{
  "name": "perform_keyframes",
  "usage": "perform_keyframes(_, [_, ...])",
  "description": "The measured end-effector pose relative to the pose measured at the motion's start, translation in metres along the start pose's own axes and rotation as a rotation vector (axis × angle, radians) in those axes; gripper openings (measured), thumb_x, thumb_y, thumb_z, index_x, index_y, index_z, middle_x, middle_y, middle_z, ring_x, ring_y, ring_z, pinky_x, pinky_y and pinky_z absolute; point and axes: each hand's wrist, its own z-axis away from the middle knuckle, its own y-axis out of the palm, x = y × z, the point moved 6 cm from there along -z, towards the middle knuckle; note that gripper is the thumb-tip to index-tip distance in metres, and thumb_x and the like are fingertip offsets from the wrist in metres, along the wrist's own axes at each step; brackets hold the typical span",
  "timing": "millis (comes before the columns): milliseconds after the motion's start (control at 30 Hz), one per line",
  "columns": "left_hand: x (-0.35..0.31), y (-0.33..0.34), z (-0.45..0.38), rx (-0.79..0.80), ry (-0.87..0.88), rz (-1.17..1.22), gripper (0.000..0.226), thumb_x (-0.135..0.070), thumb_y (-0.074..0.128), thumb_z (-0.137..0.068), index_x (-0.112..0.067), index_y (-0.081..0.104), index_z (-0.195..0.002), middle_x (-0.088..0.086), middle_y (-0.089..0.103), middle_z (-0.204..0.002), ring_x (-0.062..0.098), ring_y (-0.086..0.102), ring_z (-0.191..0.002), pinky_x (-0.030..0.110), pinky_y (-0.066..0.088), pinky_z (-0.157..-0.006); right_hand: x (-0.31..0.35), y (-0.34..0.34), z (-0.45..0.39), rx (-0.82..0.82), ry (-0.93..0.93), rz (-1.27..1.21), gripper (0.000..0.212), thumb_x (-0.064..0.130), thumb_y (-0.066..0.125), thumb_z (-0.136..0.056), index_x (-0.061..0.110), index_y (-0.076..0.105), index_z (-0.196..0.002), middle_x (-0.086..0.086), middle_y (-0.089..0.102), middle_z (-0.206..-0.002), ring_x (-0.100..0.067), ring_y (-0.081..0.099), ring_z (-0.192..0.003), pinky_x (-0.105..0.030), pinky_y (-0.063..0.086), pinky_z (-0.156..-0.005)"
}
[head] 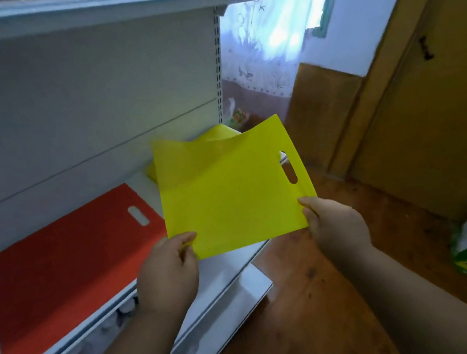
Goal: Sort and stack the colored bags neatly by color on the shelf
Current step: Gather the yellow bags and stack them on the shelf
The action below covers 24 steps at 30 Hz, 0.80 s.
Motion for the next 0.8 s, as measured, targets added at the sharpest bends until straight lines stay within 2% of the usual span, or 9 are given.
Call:
perform_keyframes(67, [-0.004, 0.005, -0.015, -0.061, -0.079, -0.016, 0.030, -0.017, 0.058, -0.094, -0.026, 0.069, -0.120, 0.005, 0.065, -0.115, 0.025, 0.061, -0.094, 0.030, 0.039, -0.069, -0.004, 0.011, -0.046, 0.035, -0.072, -0.019, 0.028, 0.020, 0.062, -0.094, 0.018, 0.069, -0.121, -0.010, 0.071, -0.108, -0.035, 0.066, -0.097, -0.041, 0.053, -0.075])
perform_keyframes(200, [0.002, 0.007, -0.044, -0.159, -0.252, -0.015, 0.027, -0.020, 0.059, -0.092, -0.027, 0.071, -0.116, 0.005, 0.067, -0.116, 0.026, 0.062, -0.099, 0.034, 0.048, -0.079, 0.009, 0.043, -0.116, 0.105, -0.195, -0.022, 0.027, 0.025, 0.063, -0.093, 0.013, 0.069, -0.116, -0.011, 0.068, -0.108, -0.037, 0.063, -0.098, -0.041, 0.050, -0.075])
perform_keyframes(300, [0.001, 0.013, -0.079, -0.163, -0.256, -0.110, 0.027, -0.024, 0.059, -0.093, -0.025, 0.070, -0.118, 0.004, 0.069, -0.115, 0.025, 0.065, -0.095, 0.032, 0.047, -0.076, 0.016, 0.062, -0.162, 0.128, -0.238, 0.007, 0.027, 0.032, 0.063, -0.093, 0.013, 0.065, -0.113, -0.010, 0.065, -0.109, -0.037, 0.061, -0.097, -0.041, 0.049, -0.074])
perform_keyframes(433, [-0.002, 0.024, -0.106, -0.108, -0.289, -0.263, 0.029, -0.025, 0.061, -0.092, -0.023, 0.069, -0.120, 0.006, 0.065, -0.121, 0.027, 0.062, -0.105, 0.033, 0.047, -0.083, 0.012, 0.078, -0.196, 0.196, -0.244, 0.011, 0.031, 0.037, 0.060, -0.095, 0.015, 0.061, -0.116, -0.006, 0.063, -0.111, -0.033, 0.060, -0.097, -0.040, 0.050, -0.074])
perform_keyframes(600, [-0.015, 0.043, -0.128, -0.085, -0.338, -0.331, 0.028, -0.030, 0.059, -0.093, -0.026, 0.069, -0.119, 0.004, 0.063, -0.123, 0.026, 0.061, -0.107, 0.031, 0.048, -0.088, 0.002, 0.085, -0.240, 0.233, -0.312, 0.048, 0.030, 0.039, 0.059, -0.095, 0.015, 0.063, -0.112, -0.006, 0.063, -0.105, -0.032, 0.060, -0.091, -0.038, 0.048, -0.069])
perform_keyframes(800, [-0.024, 0.071, -0.132, -0.154, -0.426, -0.440, 0.022, -0.030, 0.063, -0.089, -0.024, 0.074, -0.108, 0.007, 0.065, -0.106, 0.030, 0.063, -0.094, 0.035, 0.050, -0.082, -0.018, 0.107, -0.264, 0.310, -0.438, 0.070, 0.031, 0.043, 0.056, -0.095, 0.016, 0.065, -0.107, -0.003, 0.060, -0.097, -0.027, 0.058, -0.084, -0.036, 0.050, -0.065])
